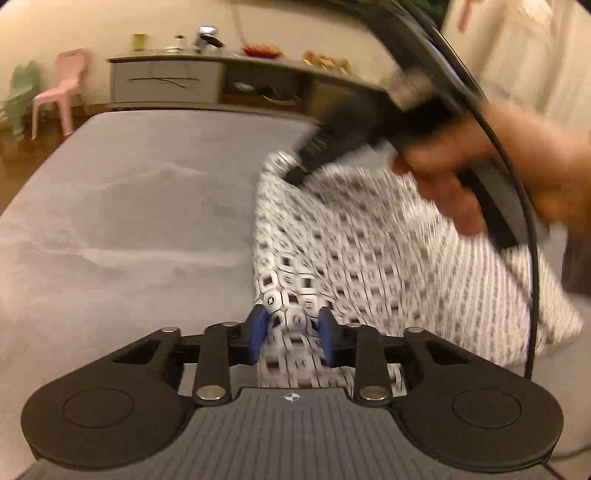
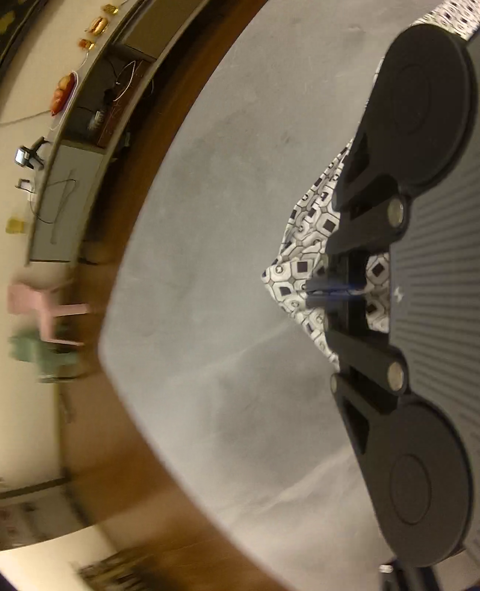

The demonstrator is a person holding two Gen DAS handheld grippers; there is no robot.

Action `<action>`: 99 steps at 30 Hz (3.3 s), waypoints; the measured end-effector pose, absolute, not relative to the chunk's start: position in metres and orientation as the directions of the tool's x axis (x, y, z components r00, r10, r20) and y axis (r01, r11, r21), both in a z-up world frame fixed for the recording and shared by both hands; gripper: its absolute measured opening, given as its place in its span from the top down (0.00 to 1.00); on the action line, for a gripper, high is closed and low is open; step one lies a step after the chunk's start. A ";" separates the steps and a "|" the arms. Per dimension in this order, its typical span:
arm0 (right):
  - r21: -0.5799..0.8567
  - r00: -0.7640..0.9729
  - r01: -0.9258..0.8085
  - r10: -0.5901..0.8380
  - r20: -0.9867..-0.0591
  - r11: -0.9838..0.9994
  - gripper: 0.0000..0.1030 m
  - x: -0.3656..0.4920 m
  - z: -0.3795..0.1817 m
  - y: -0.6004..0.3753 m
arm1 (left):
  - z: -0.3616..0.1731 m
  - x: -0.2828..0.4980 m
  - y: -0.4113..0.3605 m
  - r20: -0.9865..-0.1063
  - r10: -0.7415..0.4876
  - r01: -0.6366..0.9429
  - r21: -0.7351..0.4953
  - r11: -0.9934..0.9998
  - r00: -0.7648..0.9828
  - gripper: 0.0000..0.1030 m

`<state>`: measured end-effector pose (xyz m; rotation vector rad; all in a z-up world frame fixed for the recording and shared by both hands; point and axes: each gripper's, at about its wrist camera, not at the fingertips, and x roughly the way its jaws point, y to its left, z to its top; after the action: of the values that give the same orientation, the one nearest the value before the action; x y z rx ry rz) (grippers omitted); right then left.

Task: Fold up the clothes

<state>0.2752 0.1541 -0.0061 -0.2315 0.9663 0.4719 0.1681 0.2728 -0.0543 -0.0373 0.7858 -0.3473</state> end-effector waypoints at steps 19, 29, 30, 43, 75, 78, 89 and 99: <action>0.250 0.540 -0.332 0.400 -0.740 0.910 0.86 0.156 -0.013 0.066 | -0.048 0.159 0.282 -0.695 -0.342 0.240 -0.244 0.940 0.633 0.68; 0.173 0.534 -0.302 0.317 -0.784 0.938 0.31 0.171 0.011 0.102 | -0.041 0.146 0.267 -0.670 -0.335 0.259 -0.216 0.942 0.662 0.90; 0.153 0.524 -0.328 0.314 -0.792 0.932 0.28 0.178 0.015 0.112 | -0.038 0.144 0.264 -0.660 -0.334 0.269 -0.203 0.942 0.673 0.91; -0.023 0.462 -0.471 0.225 -0.858 0.882 0.96 0.208 0.015 0.179 | 0.001 0.112 0.248 -0.540 -0.373 0.367 -0.123 0.922 0.755 0.92; 0.357 0.610 -0.151 0.371 -0.700 0.922 0.92 0.203 -0.033 -0.118 | -0.024 0.108 0.110 -0.649 -0.505 0.644 -0.030 0.764 0.569 0.91; 0.317 0.631 -0.214 0.379 -0.677 0.924 0.92 0.214 -0.029 -0.109 | -0.028 0.107 0.106 -0.673 -0.488 0.657 -0.003 0.754 0.556 0.91; 0.239 0.689 -0.186 0.300 -0.659 0.953 0.63 0.152 -0.017 -0.122 | -0.003 0.126 0.108 -0.614 -0.519 0.609 -0.078 0.789 0.595 0.89; 0.112 0.570 -0.444 0.376 -0.731 0.889 0.83 0.052 -0.056 -0.076 | -0.013 0.164 0.096 -0.702 -0.382 0.509 -0.032 0.860 0.601 0.89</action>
<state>0.0519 -0.0757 -0.0555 -0.0874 0.8361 0.4818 0.1640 0.0956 -0.0131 0.1790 0.7683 -0.5195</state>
